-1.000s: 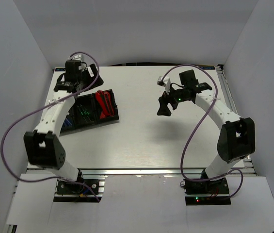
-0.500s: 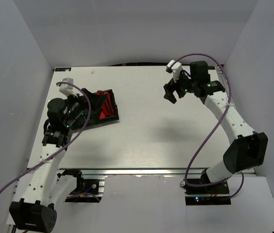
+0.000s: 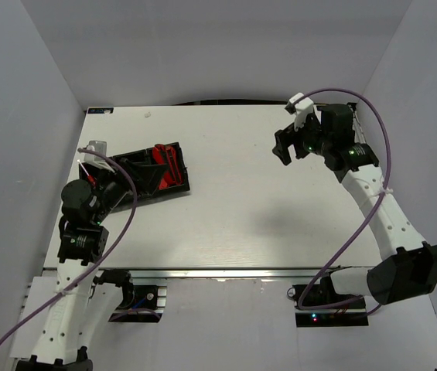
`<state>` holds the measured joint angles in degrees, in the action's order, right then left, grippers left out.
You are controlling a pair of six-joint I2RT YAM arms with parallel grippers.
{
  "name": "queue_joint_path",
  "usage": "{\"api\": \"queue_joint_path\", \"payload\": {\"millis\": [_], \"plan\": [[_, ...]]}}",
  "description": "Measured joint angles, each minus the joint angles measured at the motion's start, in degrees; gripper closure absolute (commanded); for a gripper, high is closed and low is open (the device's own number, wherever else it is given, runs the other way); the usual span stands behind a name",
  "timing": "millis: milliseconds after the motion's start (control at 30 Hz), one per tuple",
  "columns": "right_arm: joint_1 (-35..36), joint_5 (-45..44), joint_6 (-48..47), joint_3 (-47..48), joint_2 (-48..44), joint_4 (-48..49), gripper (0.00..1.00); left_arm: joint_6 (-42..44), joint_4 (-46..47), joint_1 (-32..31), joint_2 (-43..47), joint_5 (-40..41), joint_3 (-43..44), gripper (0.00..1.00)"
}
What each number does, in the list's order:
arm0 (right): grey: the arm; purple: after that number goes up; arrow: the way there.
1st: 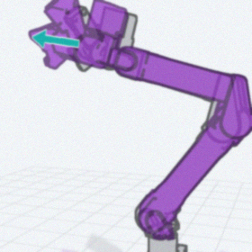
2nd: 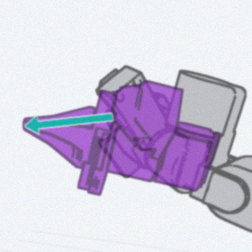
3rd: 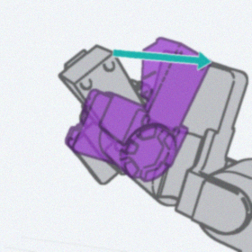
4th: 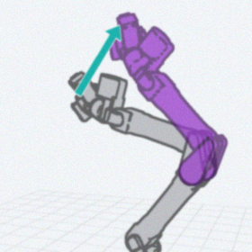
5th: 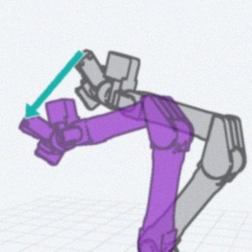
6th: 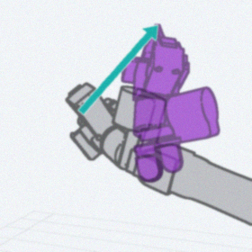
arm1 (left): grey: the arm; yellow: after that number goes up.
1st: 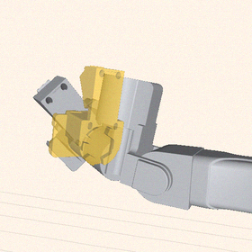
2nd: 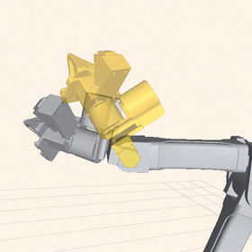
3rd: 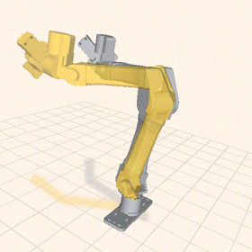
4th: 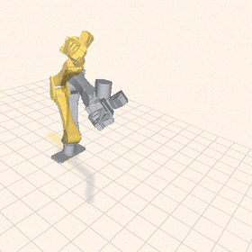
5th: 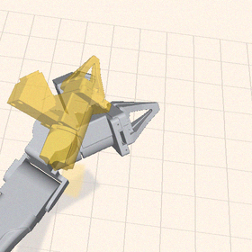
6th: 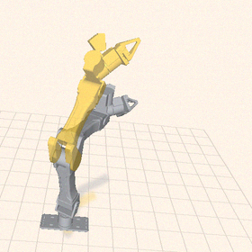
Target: Sort the tools into containers
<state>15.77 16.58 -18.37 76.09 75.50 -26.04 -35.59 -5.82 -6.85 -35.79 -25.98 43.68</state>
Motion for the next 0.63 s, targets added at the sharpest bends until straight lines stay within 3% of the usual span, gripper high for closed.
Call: {"api": "queue_joint_path", "payload": {"millis": [333,633], "plan": [[0.0,-2.16,7.91,-4.2,-2.4,1.33,0.11,-0.46,-4.09,0.0,4.66,0.17,-0.13,0.02],[0.0,-5.66,9.4,-9.42,-5.55,3.23,0.1,-0.66,-5.81,0.0,5.68,1.05,-0.13,0.02]]}}
